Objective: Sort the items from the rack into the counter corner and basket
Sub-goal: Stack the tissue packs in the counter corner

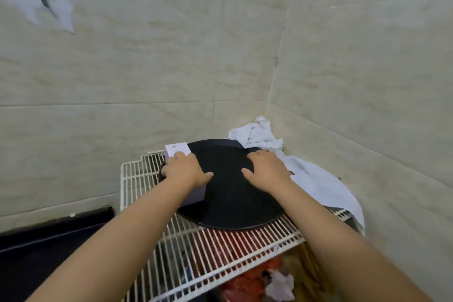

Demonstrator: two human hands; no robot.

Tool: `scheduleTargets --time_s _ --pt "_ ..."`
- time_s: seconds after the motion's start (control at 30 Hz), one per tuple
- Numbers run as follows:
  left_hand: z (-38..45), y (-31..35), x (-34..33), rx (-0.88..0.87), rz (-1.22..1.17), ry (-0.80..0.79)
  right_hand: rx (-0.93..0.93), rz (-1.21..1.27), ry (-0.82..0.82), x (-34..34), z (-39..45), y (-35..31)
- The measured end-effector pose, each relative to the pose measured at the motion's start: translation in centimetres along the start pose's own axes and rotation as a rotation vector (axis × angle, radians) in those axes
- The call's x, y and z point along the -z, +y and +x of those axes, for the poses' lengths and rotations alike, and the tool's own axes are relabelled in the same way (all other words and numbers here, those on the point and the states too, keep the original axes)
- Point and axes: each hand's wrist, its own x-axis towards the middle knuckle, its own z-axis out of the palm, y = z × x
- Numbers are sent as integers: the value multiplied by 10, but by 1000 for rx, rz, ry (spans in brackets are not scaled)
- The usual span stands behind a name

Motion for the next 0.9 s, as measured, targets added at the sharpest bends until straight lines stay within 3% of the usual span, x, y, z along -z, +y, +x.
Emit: scheduleTargets --time_s 0.27,0.5,0.67,0.9 --pt "22 23 -16 320 -120 55 261 41 -29 -30 67 27" --pt "-22 10 -2 335 -130 288 534 192 -110 -31 81 6" --pt "-107 -39 18 430 -135 416 741 296 -89 -17 46 -56" --pt "-281 -148 -1 771 -88 450 1069 312 -124 -36 -92 -194"
